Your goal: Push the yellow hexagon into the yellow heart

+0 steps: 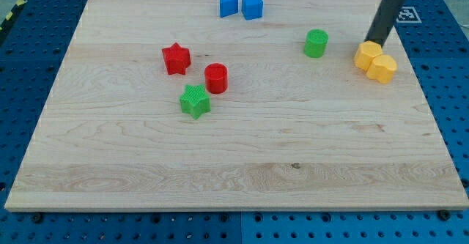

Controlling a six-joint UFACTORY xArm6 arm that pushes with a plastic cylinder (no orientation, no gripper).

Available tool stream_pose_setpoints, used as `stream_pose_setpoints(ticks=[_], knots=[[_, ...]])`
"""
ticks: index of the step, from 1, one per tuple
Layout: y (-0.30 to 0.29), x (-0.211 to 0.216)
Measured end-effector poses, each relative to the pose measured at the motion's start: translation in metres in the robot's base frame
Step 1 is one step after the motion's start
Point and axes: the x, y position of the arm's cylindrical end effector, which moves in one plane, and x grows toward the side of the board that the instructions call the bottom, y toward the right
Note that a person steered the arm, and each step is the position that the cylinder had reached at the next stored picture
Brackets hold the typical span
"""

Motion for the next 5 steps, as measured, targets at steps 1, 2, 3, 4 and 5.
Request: stream_pose_setpoints(ticks=[1,2,3,4,5], knots=[[-0.013,-0.005],[-0.020,-0.012],[-0.027,-0.012],[-0.027,-0.006],[-0.027,0.004]])
